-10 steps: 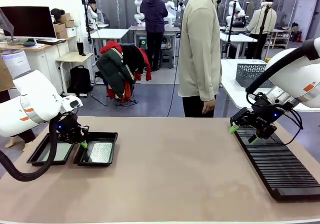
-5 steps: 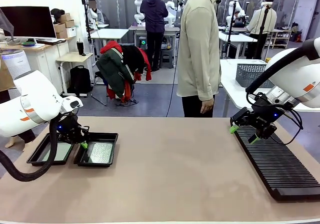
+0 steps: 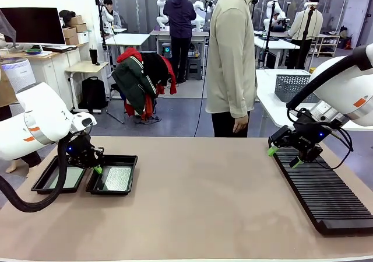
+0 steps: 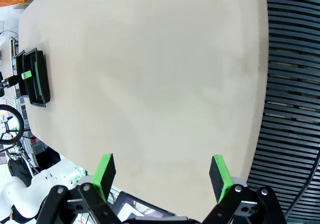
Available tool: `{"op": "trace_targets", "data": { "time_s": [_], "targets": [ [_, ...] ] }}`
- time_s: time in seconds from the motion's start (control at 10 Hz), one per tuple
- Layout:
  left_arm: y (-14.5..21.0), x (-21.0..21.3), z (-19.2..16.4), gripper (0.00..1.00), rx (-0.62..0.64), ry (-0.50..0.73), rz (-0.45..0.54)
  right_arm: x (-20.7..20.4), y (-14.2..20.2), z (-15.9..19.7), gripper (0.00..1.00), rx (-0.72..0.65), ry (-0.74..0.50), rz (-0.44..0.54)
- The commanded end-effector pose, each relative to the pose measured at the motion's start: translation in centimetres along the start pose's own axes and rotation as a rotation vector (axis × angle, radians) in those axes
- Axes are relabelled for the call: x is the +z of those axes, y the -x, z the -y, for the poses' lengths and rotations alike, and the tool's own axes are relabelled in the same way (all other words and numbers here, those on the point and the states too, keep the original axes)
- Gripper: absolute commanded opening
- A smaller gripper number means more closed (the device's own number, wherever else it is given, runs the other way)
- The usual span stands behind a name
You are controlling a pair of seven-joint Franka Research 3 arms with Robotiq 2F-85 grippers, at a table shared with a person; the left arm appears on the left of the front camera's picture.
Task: Inspect and transfer BCBs to ESD trays.
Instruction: Pick up the ESD tray and place it on the left side of the table.
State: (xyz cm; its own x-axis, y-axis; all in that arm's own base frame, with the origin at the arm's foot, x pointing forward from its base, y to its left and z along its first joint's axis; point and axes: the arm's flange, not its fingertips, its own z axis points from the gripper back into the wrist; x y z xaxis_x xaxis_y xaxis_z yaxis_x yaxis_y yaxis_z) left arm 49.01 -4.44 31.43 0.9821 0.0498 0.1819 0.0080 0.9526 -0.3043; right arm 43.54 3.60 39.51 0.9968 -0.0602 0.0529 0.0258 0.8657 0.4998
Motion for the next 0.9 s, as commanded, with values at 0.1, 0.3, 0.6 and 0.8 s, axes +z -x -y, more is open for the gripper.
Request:
{"op": "trace_targets", "data": {
  "time_s": [0.1,0.3,0.6,0.8],
  "targets": [
    [0.3,0.2,0.5,0.15,0.010,-0.001,0.012,0.0,-0.1,-0.2,1.00,-0.017,0.019,0.008],
    [0.7,0.5,1.2,0.31,-0.005,-0.007,0.003,0.0,-0.1,-0.2,1.00,-0.017,0.019,0.008],
    [1.0,1.4,2.2,0.57,0.017,-0.102,0.024,0.0,-0.1,-0.2,1.00,-0.017,0.019,0.008],
    [1.6,3.3,3.9,0.74,-0.006,-0.168,0.039,0.0,-0.1,-0.2,1.00,-0.017,0.019,0.008]
  ]
}}
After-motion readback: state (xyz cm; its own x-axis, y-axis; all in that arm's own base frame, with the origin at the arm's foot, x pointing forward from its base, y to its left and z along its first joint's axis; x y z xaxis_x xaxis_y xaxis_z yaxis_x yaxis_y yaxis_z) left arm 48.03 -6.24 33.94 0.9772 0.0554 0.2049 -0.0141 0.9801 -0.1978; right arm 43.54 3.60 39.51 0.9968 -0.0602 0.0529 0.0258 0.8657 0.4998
